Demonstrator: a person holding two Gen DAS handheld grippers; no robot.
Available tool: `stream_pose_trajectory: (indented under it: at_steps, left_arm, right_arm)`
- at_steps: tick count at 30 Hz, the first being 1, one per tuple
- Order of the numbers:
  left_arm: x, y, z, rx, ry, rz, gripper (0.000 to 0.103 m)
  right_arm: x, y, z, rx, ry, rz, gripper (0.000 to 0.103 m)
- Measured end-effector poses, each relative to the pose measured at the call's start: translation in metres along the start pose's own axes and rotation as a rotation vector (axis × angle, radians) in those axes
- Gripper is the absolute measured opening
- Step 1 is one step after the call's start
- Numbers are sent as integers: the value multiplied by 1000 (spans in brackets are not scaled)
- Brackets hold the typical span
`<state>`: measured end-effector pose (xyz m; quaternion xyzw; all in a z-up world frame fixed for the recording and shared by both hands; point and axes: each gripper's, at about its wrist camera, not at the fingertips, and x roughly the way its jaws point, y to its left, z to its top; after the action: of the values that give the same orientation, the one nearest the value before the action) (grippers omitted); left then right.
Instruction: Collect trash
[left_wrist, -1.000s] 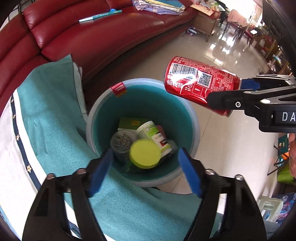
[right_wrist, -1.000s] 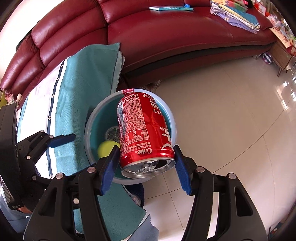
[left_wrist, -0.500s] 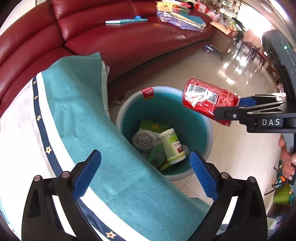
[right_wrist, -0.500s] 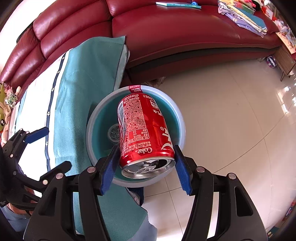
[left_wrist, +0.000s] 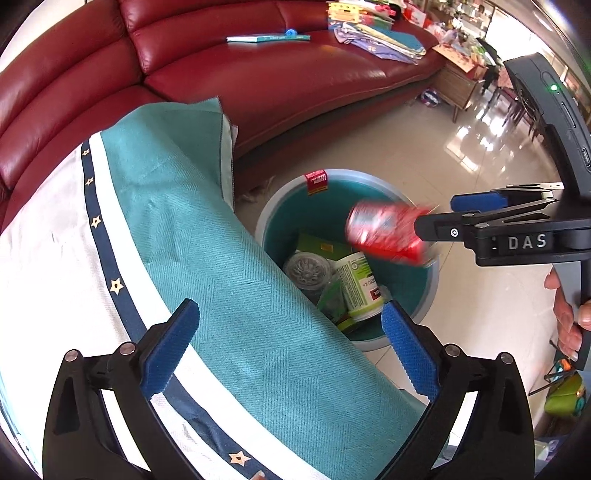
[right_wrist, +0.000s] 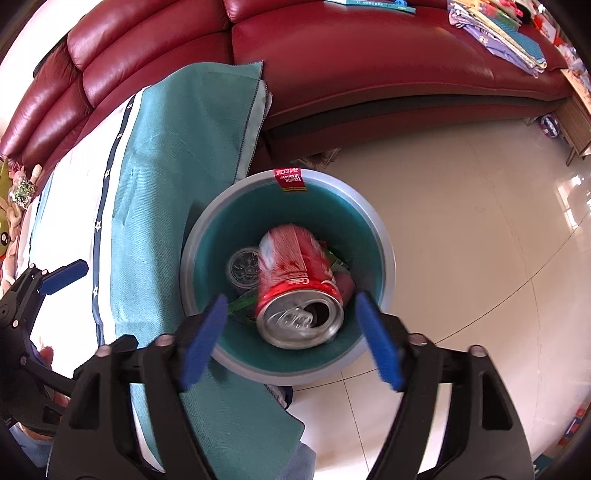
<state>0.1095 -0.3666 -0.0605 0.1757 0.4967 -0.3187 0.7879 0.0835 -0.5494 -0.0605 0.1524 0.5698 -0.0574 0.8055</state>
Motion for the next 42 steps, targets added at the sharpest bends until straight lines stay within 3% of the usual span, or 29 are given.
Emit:
stream_pose_trajectory:
  at_steps: [7, 12, 19, 32, 42]
  left_arm:
    - [-6, 8, -6, -19, -8, 0, 99]
    - [-17, 12, -12, -37, -20, 1, 99]
    - [-41, 11, -25, -57, -44, 21, 99]
    - [-98, 6, -68, -100, -104, 54, 99]
    - [-126, -7, -104, -81, -125, 90, 99]
  right_arm:
    - [-5, 9, -3, -22, 5, -21, 84]
    - [-16, 11, -12, -24, -3, -21, 86]
    - [-41, 21, -32, -82, -51, -84, 96]
    - [-83, 45, -114, -107, -135, -179, 96]
    - [-99, 56, -156, -45, -175, -105, 96]
